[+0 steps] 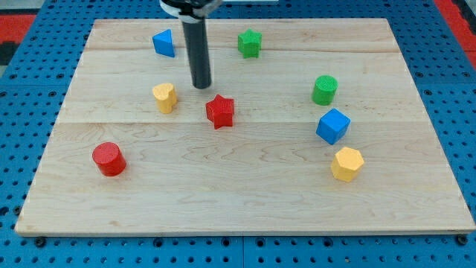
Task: Place the red star below the yellow hexagon
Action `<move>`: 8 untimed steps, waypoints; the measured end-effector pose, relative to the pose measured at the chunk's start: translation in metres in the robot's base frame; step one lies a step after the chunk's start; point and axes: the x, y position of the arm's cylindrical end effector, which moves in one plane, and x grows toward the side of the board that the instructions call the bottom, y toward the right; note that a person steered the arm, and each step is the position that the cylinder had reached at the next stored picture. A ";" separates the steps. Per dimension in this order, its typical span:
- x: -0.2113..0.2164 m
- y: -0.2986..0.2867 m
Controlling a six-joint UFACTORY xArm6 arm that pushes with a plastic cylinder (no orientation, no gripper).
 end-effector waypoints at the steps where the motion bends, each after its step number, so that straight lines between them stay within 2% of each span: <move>1: 0.036 0.048; 2: 0.062 0.024; 3: 0.053 0.011; 5: 0.050 -0.054; 6: 0.060 -0.074; 7: 0.092 -0.039; 8: 0.101 0.027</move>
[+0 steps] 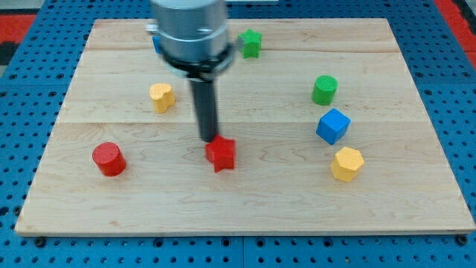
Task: Place the red star below the yellow hexagon
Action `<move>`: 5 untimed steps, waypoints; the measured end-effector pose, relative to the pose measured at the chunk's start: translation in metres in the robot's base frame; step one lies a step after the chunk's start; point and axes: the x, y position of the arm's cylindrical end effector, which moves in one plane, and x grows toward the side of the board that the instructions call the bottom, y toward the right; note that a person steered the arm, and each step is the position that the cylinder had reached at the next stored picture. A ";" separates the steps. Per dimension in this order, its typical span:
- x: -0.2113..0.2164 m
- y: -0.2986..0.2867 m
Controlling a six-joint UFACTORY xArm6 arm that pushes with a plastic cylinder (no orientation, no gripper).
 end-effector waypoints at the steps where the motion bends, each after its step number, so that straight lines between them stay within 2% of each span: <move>1: 0.023 0.006; 2: 0.006 -0.059; 3: 0.028 -0.062; 4: 0.060 0.011; 5: 0.066 0.080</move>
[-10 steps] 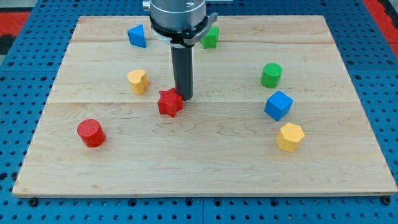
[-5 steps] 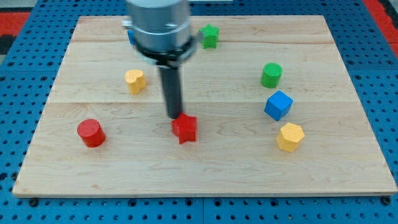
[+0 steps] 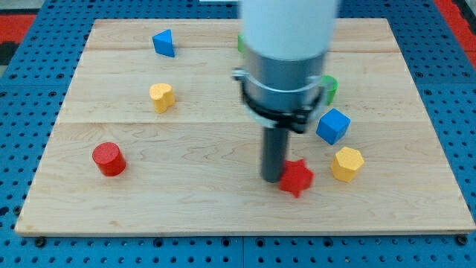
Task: Place the red star below the yellow hexagon
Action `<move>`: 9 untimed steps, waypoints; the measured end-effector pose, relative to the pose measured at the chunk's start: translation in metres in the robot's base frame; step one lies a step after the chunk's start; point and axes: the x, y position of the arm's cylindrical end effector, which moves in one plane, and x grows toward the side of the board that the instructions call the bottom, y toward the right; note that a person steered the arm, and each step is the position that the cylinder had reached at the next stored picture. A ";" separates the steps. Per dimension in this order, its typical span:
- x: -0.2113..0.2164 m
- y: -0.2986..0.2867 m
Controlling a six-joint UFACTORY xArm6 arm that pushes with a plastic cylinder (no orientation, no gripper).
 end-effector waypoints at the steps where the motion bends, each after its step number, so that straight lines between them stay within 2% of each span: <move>1: -0.003 0.011; 2: -0.028 0.018; 3: -0.014 0.047; 4: 0.012 0.046; 5: 0.009 0.014; 6: 0.021 -0.061; 7: 0.052 -0.050; 9: 0.062 -0.023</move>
